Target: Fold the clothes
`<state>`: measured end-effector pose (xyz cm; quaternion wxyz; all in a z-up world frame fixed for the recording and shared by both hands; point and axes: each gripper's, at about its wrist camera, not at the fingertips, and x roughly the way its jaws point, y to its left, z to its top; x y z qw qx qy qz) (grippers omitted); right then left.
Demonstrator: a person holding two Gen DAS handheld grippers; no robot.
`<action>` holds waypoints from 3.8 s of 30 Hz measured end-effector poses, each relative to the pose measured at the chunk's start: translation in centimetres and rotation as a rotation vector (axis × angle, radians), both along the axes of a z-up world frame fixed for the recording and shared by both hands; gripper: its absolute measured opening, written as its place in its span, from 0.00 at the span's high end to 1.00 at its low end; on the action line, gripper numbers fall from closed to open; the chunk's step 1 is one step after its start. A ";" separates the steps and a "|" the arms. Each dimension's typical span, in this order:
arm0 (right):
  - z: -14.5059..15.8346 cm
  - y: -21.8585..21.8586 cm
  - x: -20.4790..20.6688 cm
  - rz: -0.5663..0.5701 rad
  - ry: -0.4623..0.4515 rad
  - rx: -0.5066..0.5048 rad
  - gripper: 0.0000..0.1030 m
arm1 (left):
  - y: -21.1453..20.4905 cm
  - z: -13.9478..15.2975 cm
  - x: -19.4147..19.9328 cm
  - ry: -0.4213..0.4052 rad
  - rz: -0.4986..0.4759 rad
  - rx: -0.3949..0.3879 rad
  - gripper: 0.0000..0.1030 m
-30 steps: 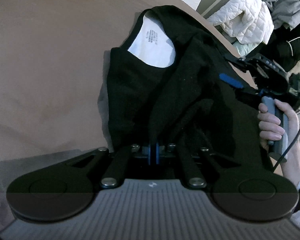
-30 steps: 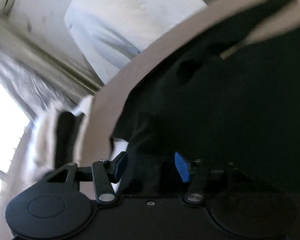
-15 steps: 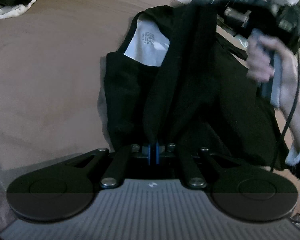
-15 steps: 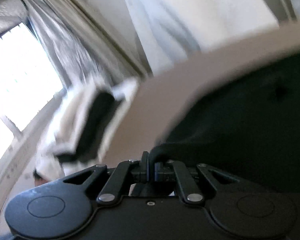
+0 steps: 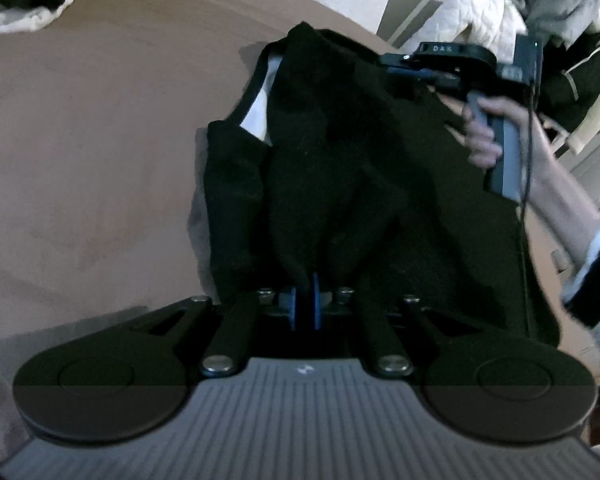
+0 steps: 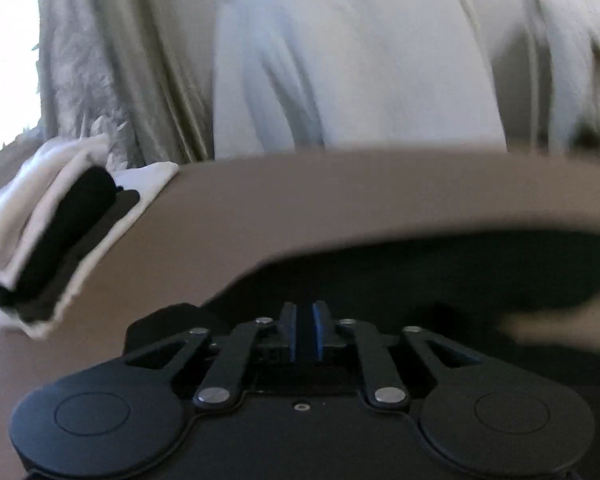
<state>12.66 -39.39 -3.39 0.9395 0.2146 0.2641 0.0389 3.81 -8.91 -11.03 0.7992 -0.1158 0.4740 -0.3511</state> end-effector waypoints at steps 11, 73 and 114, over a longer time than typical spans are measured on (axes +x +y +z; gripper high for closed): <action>-6.5 -0.3 3.8 0.125 0.197 0.287 0.39 | -0.6 0.3 -0.5 -0.053 -0.028 0.011 0.96; -9.4 5.0 -24.0 0.366 0.226 0.449 0.66 | 0.1 2.4 -6.1 -0.036 -0.008 0.237 0.92; -5.4 -32.7 -0.3 -0.777 0.131 0.111 0.91 | -19.5 2.9 19.1 -0.203 -0.178 0.223 0.57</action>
